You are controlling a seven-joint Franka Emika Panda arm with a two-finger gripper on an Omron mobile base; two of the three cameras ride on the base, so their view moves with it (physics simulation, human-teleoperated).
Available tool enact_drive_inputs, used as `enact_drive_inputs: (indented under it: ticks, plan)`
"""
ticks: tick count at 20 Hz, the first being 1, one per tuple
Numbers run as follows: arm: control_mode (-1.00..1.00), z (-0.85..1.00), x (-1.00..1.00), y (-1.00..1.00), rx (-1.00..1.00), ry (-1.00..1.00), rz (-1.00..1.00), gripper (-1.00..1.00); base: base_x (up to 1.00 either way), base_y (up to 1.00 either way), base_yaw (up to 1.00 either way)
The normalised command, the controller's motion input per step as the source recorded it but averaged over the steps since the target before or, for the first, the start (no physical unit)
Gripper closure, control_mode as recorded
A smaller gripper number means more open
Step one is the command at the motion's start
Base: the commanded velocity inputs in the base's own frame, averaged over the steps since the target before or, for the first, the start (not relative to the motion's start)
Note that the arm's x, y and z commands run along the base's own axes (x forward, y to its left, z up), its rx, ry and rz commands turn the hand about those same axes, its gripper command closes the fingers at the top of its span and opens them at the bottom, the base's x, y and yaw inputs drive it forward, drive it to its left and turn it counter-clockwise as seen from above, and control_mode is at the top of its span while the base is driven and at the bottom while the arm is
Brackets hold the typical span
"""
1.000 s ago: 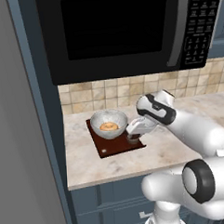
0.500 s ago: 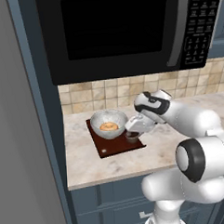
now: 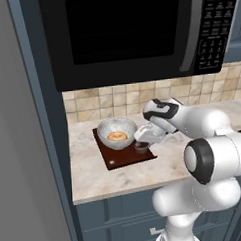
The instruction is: Place the bowl with donut and the cupcake onto the tray.
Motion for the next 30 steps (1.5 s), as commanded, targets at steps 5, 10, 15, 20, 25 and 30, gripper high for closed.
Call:
enact_drive_inputs:
  ticks: [5, 10, 15, 20, 25, 30]
  plan:
    - [-1.00, -0.25, 0.10, -0.01, 0.02, -0.01, -0.01, 1.00, 0.00, 0.00, 0.00]
    - [-1.00, -0.18, 0.16, -0.03, 0.03, 0.00, -0.02, 1.00, 0.00, 0.00, 0.00]
    - [-1.00, -0.13, 0.19, -0.07, 0.04, 0.00, -0.02, 1.00, 0.00, 0.00, 0.00]
    - [-1.00, -0.12, 0.16, -0.06, 0.04, 0.00, -0.02, 1.00, 0.00, 0.00, 0.00]
    - [-1.00, -0.14, 0.14, 0.00, 0.01, 0.00, -0.01, 1.00, 0.00, 0.00, 0.00]
    - [-1.00, -0.19, 0.13, 0.00, 0.00, 0.00, -0.02, 1.00, 0.00, 0.00, 0.00]
